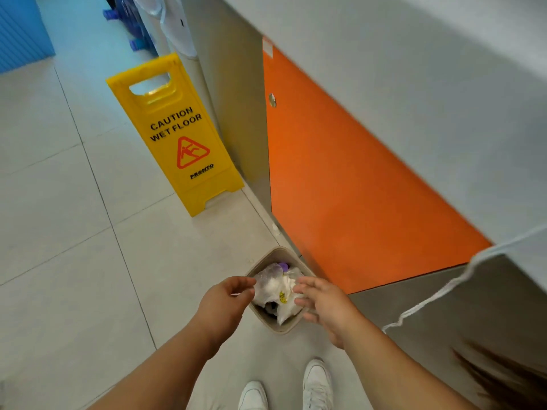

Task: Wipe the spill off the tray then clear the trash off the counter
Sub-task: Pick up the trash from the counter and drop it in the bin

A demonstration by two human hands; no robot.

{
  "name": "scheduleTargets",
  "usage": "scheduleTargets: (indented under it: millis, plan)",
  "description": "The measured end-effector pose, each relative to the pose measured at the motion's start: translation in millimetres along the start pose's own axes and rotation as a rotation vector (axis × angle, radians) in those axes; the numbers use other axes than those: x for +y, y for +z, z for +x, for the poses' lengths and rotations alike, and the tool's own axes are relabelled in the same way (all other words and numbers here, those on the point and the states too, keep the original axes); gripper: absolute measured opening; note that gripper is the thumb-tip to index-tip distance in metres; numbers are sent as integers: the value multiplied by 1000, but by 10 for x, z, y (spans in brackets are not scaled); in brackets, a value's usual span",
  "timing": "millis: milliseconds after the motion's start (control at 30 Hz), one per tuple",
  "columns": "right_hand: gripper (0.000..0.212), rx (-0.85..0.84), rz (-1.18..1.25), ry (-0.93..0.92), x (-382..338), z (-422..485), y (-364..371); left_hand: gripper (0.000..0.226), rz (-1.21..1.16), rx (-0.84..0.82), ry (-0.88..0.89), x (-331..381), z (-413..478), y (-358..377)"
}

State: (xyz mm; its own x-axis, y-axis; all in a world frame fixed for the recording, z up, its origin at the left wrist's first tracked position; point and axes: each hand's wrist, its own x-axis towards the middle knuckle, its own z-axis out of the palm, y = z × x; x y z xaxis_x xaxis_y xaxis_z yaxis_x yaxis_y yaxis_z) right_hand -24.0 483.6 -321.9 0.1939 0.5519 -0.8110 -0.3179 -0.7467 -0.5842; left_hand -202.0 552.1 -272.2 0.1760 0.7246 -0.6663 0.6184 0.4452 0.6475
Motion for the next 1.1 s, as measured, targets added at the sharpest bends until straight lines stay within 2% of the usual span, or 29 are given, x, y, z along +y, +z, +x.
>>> scheduleTargets:
  millis: [367, 600, 733, 833, 967, 1100]
  plan:
    - [20, 54, -23, -364, -1093, -1857, -204, 12, 166, -104, 279, 1017, -1134, -541]
    - [19, 206, -43, -555, -1175, -2996, -543, 11, 362, -216, 446, 1425, -1625, -569]
    - [18, 365, 14, -630, -1175, -3549, -895, 12, 460, -297, 583, 1733, -1902, -419]
    - [20, 492, 77, -689, -1222, -3865, -1202, 12, 444, -377, 670, 2042, -2107, -224]
    - [21, 580, 161, -730, -1237, -4093, -1675, 14, 441, -466, 798, 2498, -2414, 150]
    - [21, 610, 174, -703, -1177, -4182, -2187, 17, 307, -523, 846, 2874, -2741, 646]
